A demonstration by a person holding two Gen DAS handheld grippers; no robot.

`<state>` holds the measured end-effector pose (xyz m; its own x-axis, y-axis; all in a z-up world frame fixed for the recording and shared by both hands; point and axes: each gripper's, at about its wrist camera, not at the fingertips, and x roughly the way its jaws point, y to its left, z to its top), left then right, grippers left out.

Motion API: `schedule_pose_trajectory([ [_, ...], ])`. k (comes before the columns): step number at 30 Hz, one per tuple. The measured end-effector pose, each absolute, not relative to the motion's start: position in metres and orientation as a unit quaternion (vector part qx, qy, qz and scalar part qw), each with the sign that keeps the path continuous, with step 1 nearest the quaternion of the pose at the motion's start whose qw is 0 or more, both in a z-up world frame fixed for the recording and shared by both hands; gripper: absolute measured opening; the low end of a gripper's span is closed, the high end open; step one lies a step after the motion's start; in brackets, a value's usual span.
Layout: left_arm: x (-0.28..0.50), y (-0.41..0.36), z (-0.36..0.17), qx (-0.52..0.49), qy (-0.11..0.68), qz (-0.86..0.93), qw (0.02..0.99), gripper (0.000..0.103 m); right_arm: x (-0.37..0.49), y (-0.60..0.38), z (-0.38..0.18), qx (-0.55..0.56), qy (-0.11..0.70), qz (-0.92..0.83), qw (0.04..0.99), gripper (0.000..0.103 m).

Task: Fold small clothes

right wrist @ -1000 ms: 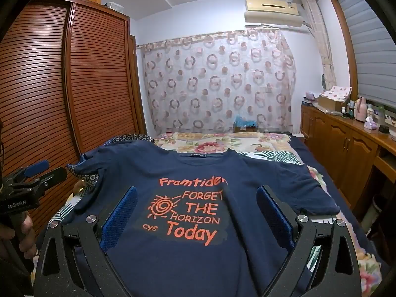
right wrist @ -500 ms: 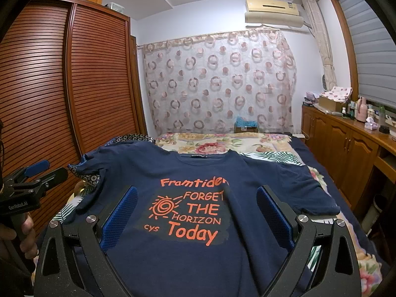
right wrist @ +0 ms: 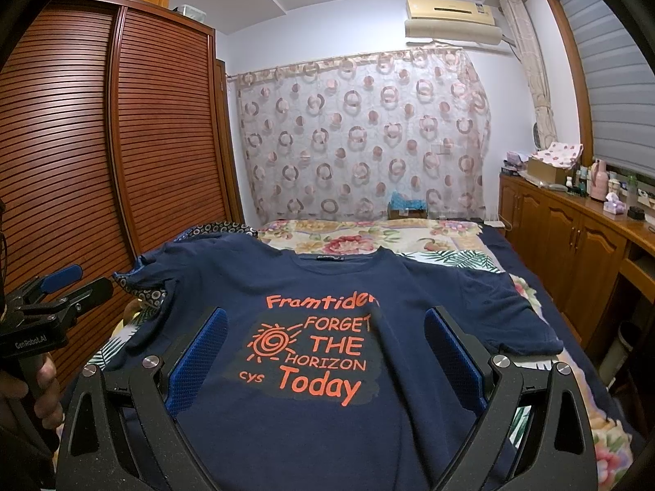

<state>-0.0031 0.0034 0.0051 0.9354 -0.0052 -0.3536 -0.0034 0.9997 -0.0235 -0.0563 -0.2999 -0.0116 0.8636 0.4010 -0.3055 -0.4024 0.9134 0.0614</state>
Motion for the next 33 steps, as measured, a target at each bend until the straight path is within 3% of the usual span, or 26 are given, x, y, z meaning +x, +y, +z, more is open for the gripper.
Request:
schedule_pose_trajectory([
  [33, -0.0055, -0.0023, 0.0117, -0.008, 0.176, 0.0, 0.984, 0.103, -0.0555, -0.2991, -0.0133, -0.003, 0.158, 0.209, 0.965, 0.097],
])
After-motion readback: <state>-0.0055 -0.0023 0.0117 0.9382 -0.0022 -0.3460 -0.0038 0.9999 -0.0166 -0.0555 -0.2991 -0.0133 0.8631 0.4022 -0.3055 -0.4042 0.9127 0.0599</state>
